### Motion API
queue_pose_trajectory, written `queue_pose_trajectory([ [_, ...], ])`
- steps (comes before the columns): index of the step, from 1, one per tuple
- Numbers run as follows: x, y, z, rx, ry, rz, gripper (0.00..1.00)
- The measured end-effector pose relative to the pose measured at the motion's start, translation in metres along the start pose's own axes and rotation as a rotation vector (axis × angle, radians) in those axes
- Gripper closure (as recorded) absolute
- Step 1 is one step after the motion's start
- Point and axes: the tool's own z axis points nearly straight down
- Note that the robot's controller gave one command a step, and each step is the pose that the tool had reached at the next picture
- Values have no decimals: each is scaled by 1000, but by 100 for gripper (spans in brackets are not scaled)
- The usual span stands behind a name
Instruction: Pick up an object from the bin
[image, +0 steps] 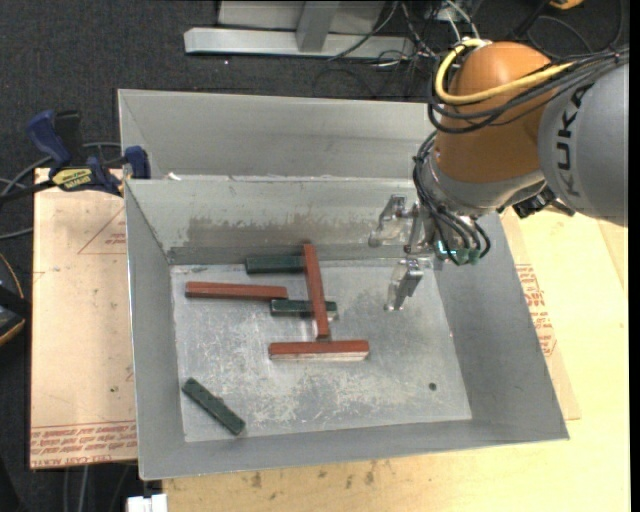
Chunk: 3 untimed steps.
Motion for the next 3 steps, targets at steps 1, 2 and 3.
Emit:
queue_pose_trajectory([
  [1,-1,0,-4,0,-7,0,0],
  [2,-3,4,34,1,-17,-34,0],
  [3,13,14,97,0,-10,-75,0],
])
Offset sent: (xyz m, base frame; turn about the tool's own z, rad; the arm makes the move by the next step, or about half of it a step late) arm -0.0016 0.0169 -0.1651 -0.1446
